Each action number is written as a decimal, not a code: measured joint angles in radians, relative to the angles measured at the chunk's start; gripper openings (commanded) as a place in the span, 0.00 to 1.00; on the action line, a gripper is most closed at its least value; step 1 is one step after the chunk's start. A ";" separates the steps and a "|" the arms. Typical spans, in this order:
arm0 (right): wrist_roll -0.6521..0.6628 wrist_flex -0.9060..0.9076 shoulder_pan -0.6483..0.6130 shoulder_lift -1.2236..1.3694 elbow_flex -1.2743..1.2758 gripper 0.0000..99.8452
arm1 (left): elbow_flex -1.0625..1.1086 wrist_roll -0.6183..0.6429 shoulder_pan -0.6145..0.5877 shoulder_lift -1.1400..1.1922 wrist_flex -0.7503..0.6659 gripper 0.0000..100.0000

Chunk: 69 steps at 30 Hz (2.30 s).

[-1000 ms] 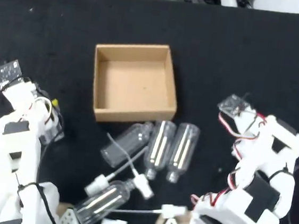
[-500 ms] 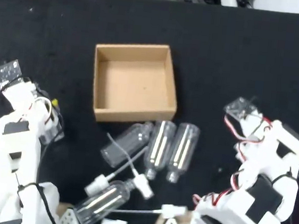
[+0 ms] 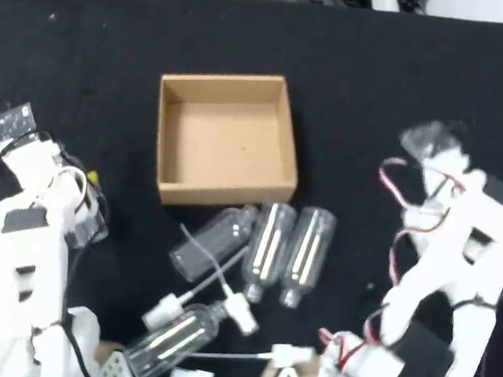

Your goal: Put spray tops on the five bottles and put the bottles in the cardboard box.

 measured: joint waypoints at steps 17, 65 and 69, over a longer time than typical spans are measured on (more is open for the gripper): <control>-0.832 0.118 -0.657 -0.178 -0.471 0.01 | 0.431 0.000 0.000 -0.887 -0.046 0.03; -1.109 -0.657 -1.092 -0.433 -0.253 0.01 | 0.517 -0.437 0.514 -0.982 -0.505 0.03; -1.109 -0.753 -1.096 -0.489 -0.163 0.01 | 0.517 -0.437 0.523 -0.982 -0.473 0.03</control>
